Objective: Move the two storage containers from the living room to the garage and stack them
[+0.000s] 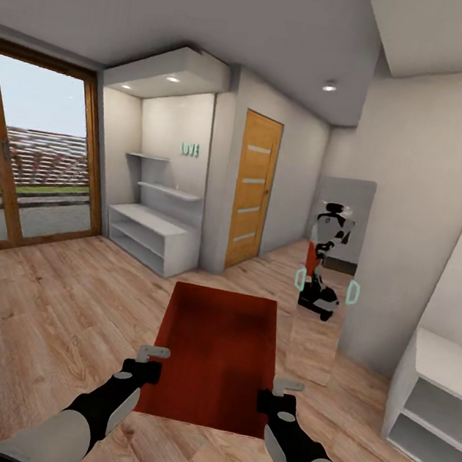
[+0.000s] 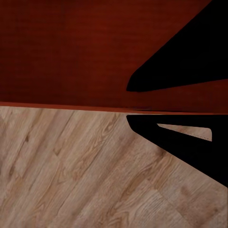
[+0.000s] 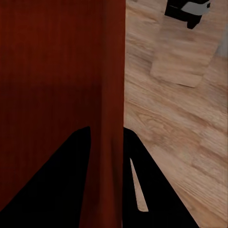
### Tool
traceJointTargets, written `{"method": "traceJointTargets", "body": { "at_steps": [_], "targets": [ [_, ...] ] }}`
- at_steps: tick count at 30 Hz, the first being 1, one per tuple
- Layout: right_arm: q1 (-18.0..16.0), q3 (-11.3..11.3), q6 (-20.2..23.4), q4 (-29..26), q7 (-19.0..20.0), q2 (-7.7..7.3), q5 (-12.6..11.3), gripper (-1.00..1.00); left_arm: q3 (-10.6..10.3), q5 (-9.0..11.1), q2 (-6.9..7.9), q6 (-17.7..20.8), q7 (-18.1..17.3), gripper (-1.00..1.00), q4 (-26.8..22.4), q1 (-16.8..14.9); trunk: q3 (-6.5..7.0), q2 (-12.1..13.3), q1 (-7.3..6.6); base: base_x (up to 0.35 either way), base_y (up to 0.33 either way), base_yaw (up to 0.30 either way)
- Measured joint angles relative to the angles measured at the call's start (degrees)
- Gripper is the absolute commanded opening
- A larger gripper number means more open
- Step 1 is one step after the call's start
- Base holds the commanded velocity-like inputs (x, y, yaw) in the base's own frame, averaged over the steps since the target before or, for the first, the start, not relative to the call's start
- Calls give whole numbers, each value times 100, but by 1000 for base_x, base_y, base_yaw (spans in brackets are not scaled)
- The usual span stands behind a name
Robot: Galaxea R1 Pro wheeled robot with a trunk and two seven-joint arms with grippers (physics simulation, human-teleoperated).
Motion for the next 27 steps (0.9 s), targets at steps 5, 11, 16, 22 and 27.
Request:
{"method": "traceJointTargets", "body": {
  "at_steps": [5, 11, 16, 22, 27],
  "targets": [
    [0, -6, 0, 1, 5, -1, 2, -100, -1, 0, -1, 2, 2, -100, 0, 0, 0, 0, 0, 317, 0, 7],
    [0, -6, 6, 0, 5, -1, 2, -100, 0, 0, -1, 8, 2, -100, 0, 0, 0, 0, 0, 317, 0, 1],
    [0, -7, 6, 1, 5, -1, 2, -100, 0, 0, -1, 8, 3, -100, 0, 0, 0, 0, 0, 317, 0, 0],
    [0, -7, 2, 1, 5, -1, 2, -100, -1, 0, -1, 3, 2, -100, 0, 0, 0, 0, 0, 317, 0, 0],
    [0, -4, 1, 0, 3, 0, 1, -100, 0, 0, -1, 2, 1, -100, 0, 0, 0, 0, 0, 317, 0, 0]
  ]
}}
